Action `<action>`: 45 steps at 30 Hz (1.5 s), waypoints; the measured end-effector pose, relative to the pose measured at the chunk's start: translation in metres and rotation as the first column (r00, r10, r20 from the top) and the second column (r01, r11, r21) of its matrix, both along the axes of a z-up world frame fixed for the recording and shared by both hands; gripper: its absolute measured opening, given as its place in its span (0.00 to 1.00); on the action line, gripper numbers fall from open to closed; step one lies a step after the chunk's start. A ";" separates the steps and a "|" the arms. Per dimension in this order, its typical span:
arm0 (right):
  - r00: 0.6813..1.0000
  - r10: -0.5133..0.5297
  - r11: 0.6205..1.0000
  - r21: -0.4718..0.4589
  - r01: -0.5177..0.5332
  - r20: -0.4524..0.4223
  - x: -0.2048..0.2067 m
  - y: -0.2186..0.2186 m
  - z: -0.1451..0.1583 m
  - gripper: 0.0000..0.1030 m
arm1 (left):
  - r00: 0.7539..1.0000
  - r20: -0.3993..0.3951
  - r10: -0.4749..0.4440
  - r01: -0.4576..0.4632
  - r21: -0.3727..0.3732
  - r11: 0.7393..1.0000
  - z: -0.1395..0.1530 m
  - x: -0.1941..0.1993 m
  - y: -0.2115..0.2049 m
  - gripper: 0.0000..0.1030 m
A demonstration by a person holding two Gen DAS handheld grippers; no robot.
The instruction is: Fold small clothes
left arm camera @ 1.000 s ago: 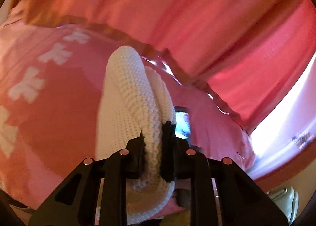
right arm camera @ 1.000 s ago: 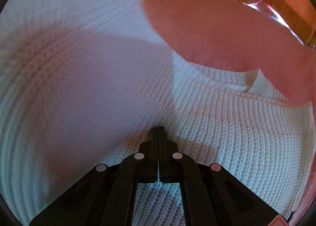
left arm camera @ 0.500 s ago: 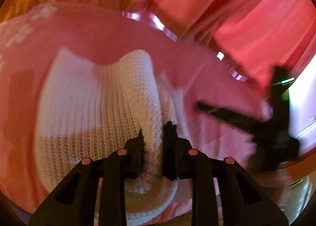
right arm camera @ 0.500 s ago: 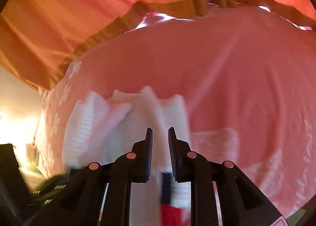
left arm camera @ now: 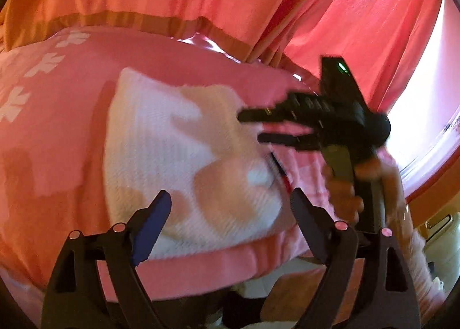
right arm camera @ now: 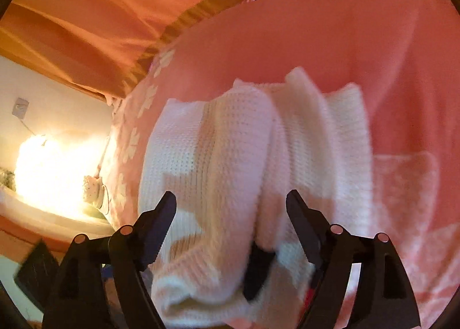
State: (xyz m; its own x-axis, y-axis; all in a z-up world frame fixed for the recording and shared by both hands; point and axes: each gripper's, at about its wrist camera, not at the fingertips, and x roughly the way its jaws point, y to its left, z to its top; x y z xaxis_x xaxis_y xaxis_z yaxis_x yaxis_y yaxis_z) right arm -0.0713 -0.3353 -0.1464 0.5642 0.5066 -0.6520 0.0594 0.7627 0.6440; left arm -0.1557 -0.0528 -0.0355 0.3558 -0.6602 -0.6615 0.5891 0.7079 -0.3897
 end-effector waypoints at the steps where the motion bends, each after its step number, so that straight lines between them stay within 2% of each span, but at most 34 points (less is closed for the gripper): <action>1: 1.000 -0.004 1.000 -0.007 0.003 -0.020 0.007 0.003 -0.003 0.75 | 1.000 0.000 0.008 -0.008 0.015 1.000 -0.004 -0.002 0.004 0.80; 3: 0.998 -0.019 0.999 -0.040 0.017 -0.053 0.019 0.009 -0.010 0.75 | 1.000 -0.002 0.018 -0.018 0.044 0.999 -0.013 -0.007 0.009 0.80; 4: 0.998 -0.038 0.997 -0.066 0.034 -0.052 0.022 0.012 -0.010 0.55 | 1.000 -0.002 0.022 -0.022 0.058 0.998 -0.017 -0.009 0.010 0.80; 5: 0.998 -0.043 0.996 -0.083 0.039 -0.046 0.023 0.016 -0.007 0.23 | 1.000 -0.002 0.027 -0.027 0.074 0.997 -0.020 -0.012 0.012 0.80; 6: 1.000 -0.024 0.998 -0.055 0.023 -0.017 0.022 0.019 0.000 0.21 | 1.000 0.003 0.030 -0.030 0.085 0.996 -0.021 -0.013 0.013 0.80; 8: 0.994 -0.016 1.000 -0.019 0.018 0.108 0.004 0.015 0.029 0.19 | 0.999 0.016 0.039 -0.040 0.107 0.993 -0.023 -0.018 0.014 0.80; 9: 0.984 -0.016 0.999 -0.031 0.022 0.177 -0.009 0.013 0.048 0.19 | 0.999 0.020 0.032 -0.034 0.114 0.993 -0.024 -0.022 0.017 0.80; 11: 0.972 -0.033 0.998 -0.040 0.044 0.231 -0.027 0.000 0.060 0.19 | 0.999 0.011 0.033 -0.034 0.126 0.991 -0.029 -0.019 0.015 0.80; 12: 0.975 -0.060 0.994 -0.077 0.078 0.212 -0.033 -0.008 0.054 0.20 | 0.999 0.005 0.032 -0.033 0.130 0.991 -0.031 -0.017 0.014 0.80; 13: 0.983 -0.094 0.982 -0.146 0.117 0.157 -0.033 -0.016 0.040 0.29 | 0.999 0.002 0.036 -0.036 0.135 0.990 -0.035 -0.016 0.014 0.80; 14: 0.991 -0.123 0.967 -0.218 0.132 0.056 -0.025 -0.022 0.015 0.31 | 0.999 0.001 0.041 -0.040 0.140 0.989 -0.039 -0.015 0.014 0.81; 16: 0.984 -0.167 0.963 -0.222 0.151 -0.055 -0.020 -0.030 -0.016 0.31 | 0.999 -0.008 0.050 -0.048 0.151 0.987 -0.045 -0.010 0.011 0.81; 17: 0.984 -0.168 0.974 -0.163 0.157 -0.052 -0.026 -0.033 -0.021 0.31 | 0.998 -0.019 0.053 -0.049 0.157 0.986 -0.048 -0.008 0.011 0.81; 18: 0.987 -0.158 0.981 -0.119 0.155 -0.020 -0.042 -0.032 -0.015 0.32 | 0.998 -0.025 0.054 -0.049 0.158 0.986 -0.049 -0.006 0.011 0.81; 19: 0.989 -0.150 0.980 -0.127 0.151 0.011 -0.053 -0.028 -0.009 0.34 | 0.998 -0.026 0.055 -0.050 0.158 0.986 -0.050 -0.006 0.011 0.81; 20: 0.988 -0.139 0.980 -0.134 0.148 0.072 -0.077 -0.021 0.001 0.47 | 0.998 -0.024 0.056 -0.051 0.156 0.986 -0.050 -0.005 0.013 0.81; 22: 0.979 -0.136 0.984 -0.094 0.152 0.152 -0.112 -0.009 0.007 0.59 | 0.999 -0.012 0.052 -0.050 0.159 0.986 -0.050 -0.006 0.014 0.81; 23: 0.976 -0.125 0.988 -0.069 0.139 0.176 -0.126 -0.001 0.006 0.59 | 0.999 -0.007 0.052 -0.050 0.165 0.985 -0.051 -0.005 0.014 0.81; 25: 0.981 -0.086 0.994 -0.044 0.095 0.173 -0.145 0.019 -0.006 0.59 | 0.999 -0.012 0.042 -0.040 0.166 0.985 -0.053 -0.006 0.011 0.81; 28: 0.988 -0.055 0.994 -0.082 0.067 0.141 -0.147 0.044 -0.028 0.59 | 1.000 -0.025 0.005 -0.001 0.177 0.984 -0.057 -0.008 0.001 0.82; 31: 0.991 -0.072 0.982 -0.163 0.090 0.114 -0.130 0.052 -0.041 0.12 | 1.000 -0.008 -0.014 0.016 0.216 0.976 -0.064 -0.009 -0.007 0.82; 32: 0.988 -0.093 0.982 -0.155 0.111 0.122 -0.130 0.047 -0.040 0.12 | 1.000 0.003 -0.016 0.015 0.243 0.970 -0.066 -0.007 -0.009 0.75; 34: 0.971 -0.134 0.976 -0.144 0.164 0.197 -0.147 0.036 -0.020 0.11 | 1.000 0.011 -0.013 0.010 0.279 0.960 -0.066 -0.004 -0.008 0.61; 36: 0.958 -0.166 0.964 -0.164 0.207 0.232 -0.166 0.024 -0.009 0.11 | 1.000 -0.013 -0.017 0.020 0.277 0.961 -0.066 0.000 -0.002 0.60; 37: 0.962 -0.176 0.962 -0.171 0.213 0.209 -0.167 0.019 -0.015 0.11 | 0.999 -0.033 -0.009 0.018 0.275 0.961 -0.069 0.003 0.001 0.60; 38: 0.970 -0.183 0.959 -0.189 0.212 0.161 -0.167 0.014 -0.030 0.12 | 0.999 -0.047 -0.001 0.014 0.279 0.960 -0.072 0.005 0.002 0.60; 39: 0.979 -0.188 0.960 -0.199 0.199 0.073 -0.156 0.011 -0.054 0.12 | 0.998 -0.068 0.011 0.009 0.287 0.958 -0.078 0.008 0.003 0.60; 40: 0.983 -0.182 0.967 -0.181 0.180 0.006 -0.148 0.010 -0.074 0.13 | 0.996 -0.083 0.019 0.006 0.290 0.957 -0.082 0.009 0.002 0.60; 41: 0.982 -0.189 0.971 -0.153 0.184 -0.017 -0.146 0.009 -0.084 0.15 | 0.997 -0.079 0.022 0.002 0.287 0.958 -0.082 0.008 0.003 0.60; 43: 0.979 -0.204 0.968 -0.144 0.206 0.025 -0.153 0.009 -0.069 0.20 | 0.998 -0.057 0.003 0.014 0.293 0.956 -0.074 0.003 0.003 0.61; 45: 0.968 -0.233 0.954 -0.168 0.246 0.097 -0.164 0.001 -0.040 0.28 | 0.999 -0.041 -0.021 0.032 0.275 0.961 -0.057 -0.003 0.007 0.62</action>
State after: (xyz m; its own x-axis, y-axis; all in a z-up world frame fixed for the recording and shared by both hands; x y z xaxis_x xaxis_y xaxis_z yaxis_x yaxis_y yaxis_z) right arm -0.2353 -0.3340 -0.1865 0.7054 0.2305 -0.6703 0.2113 0.8343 0.5092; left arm -0.1586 -0.0454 -0.0930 0.3122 -0.4594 -0.8315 0.5979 0.7752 -0.2038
